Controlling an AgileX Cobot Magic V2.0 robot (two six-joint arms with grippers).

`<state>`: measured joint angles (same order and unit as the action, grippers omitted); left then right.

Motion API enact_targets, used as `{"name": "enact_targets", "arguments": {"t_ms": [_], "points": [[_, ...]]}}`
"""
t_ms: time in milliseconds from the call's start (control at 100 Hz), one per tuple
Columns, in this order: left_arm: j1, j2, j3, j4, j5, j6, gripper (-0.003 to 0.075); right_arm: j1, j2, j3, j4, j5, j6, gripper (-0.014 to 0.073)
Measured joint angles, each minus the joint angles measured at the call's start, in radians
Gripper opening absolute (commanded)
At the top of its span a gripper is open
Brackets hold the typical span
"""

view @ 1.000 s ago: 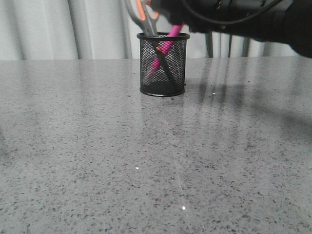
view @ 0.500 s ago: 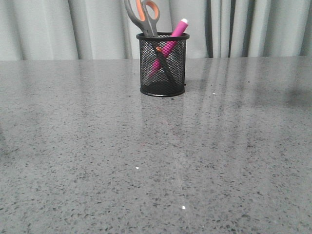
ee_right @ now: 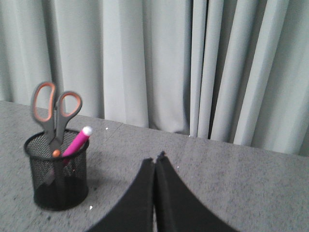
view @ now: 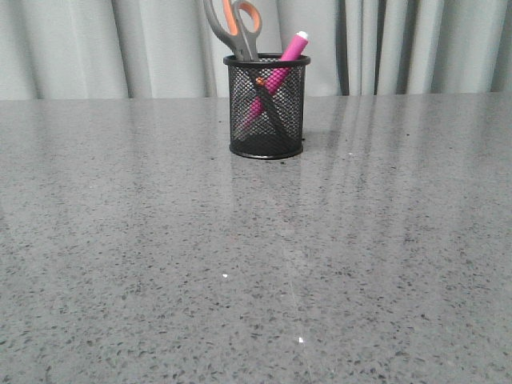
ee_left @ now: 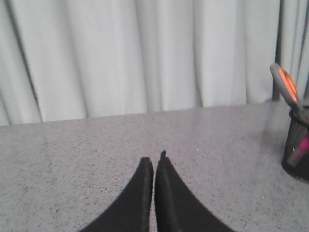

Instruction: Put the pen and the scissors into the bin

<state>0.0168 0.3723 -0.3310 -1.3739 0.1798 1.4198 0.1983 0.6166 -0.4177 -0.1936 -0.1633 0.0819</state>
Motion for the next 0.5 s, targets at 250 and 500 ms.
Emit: {"name": "enact_targets", "arguments": {"t_ms": [250,500], "points": [[0.0,-0.277,0.14,-0.072,-0.066,0.0,-0.0019,0.0,-0.29,0.263,0.0,-0.034,-0.002,-0.0076],[0.0,-0.362,0.206,-0.079,-0.068,0.0,-0.0019,0.0,-0.491,0.305,0.03,0.017,-0.002,-0.0076]]}}
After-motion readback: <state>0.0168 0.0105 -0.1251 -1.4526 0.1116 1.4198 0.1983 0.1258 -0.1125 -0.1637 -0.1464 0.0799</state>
